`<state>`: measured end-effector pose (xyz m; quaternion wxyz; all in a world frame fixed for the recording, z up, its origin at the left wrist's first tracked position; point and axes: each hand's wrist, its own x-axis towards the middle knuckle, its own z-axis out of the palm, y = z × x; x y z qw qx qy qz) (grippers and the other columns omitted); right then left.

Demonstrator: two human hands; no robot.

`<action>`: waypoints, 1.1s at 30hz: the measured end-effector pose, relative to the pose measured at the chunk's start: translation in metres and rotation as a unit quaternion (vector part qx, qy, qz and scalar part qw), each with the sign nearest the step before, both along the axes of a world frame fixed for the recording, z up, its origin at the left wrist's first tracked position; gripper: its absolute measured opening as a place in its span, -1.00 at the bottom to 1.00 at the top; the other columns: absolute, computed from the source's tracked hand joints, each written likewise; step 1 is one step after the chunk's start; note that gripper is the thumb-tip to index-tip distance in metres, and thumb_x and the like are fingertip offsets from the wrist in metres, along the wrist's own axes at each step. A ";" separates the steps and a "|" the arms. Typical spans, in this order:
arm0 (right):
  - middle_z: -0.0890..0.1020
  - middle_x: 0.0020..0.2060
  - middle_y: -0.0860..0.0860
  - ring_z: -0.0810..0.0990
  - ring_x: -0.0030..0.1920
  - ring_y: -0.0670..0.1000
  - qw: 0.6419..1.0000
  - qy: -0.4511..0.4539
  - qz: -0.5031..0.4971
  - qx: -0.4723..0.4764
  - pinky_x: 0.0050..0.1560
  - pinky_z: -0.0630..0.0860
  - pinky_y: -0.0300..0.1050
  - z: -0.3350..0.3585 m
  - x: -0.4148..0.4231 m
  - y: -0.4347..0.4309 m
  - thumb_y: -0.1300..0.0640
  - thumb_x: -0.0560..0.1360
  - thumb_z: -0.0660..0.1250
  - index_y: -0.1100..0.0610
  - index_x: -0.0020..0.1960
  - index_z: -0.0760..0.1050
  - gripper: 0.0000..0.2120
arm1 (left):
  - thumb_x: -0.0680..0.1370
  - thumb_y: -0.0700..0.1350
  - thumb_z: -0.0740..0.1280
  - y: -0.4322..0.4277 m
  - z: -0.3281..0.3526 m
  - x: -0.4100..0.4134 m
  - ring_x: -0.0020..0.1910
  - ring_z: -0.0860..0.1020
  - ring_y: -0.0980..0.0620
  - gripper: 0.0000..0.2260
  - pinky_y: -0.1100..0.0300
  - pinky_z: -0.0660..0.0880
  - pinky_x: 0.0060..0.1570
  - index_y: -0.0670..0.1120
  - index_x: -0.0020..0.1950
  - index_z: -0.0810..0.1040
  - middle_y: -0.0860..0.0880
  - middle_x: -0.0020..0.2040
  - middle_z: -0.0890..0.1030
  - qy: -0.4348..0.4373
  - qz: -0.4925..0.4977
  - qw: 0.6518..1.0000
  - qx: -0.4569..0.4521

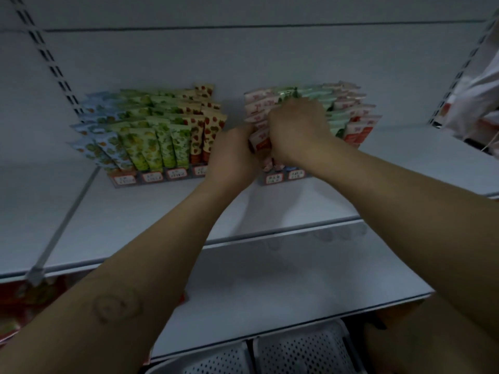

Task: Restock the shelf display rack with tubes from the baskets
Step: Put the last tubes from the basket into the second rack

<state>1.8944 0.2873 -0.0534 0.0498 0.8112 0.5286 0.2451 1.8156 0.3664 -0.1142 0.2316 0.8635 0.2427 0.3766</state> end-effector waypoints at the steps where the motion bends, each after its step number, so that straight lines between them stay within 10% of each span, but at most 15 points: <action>1: 0.60 0.08 0.16 0.55 0.12 0.18 1.000 -0.001 0.004 -0.001 -0.10 0.32 -0.10 0.001 0.000 -0.001 0.21 0.49 0.24 0.19 0.08 0.55 -0.79 | 0.43 -0.14 0.43 -0.001 0.002 0.000 -0.08 0.62 -0.09 -0.81 0.09 0.50 -0.20 -0.16 0.02 0.63 -0.14 -0.09 0.68 0.002 0.003 1.000 0.005; 17: 0.64 -0.22 0.13 0.56 -0.10 0.21 0.990 -0.030 0.051 0.128 -0.09 0.39 -0.02 -0.023 0.027 -0.014 0.15 0.30 0.41 0.10 -0.18 0.63 -0.89 | 0.43 -0.12 0.46 0.003 0.011 0.004 -0.29 0.55 -0.07 -0.88 0.07 0.41 -0.34 -0.15 -0.16 0.60 -0.09 -0.30 0.62 -0.021 0.040 0.995 0.086; 22: 0.46 0.32 0.19 0.37 0.36 0.22 0.963 0.190 0.087 0.172 0.40 0.16 0.27 -0.028 0.043 -0.024 -0.10 0.38 0.24 -0.01 0.07 0.65 -0.63 | 0.41 -0.09 0.48 0.002 0.009 0.005 -0.38 0.43 0.04 -0.84 0.15 0.24 -0.40 -0.12 -0.20 0.55 -0.01 -0.38 0.52 -0.032 0.041 0.996 0.076; 33: 0.52 0.31 0.04 0.41 0.38 0.04 0.947 0.214 0.107 0.214 0.44 0.14 0.15 -0.036 0.049 -0.018 -0.01 0.40 0.24 0.02 0.05 0.66 -0.68 | 0.42 -0.11 0.44 0.002 -0.006 0.012 -0.39 0.47 -0.05 -0.84 0.02 0.44 -0.36 -0.18 -0.20 0.53 -0.08 -0.38 0.53 -0.094 0.028 0.995 0.031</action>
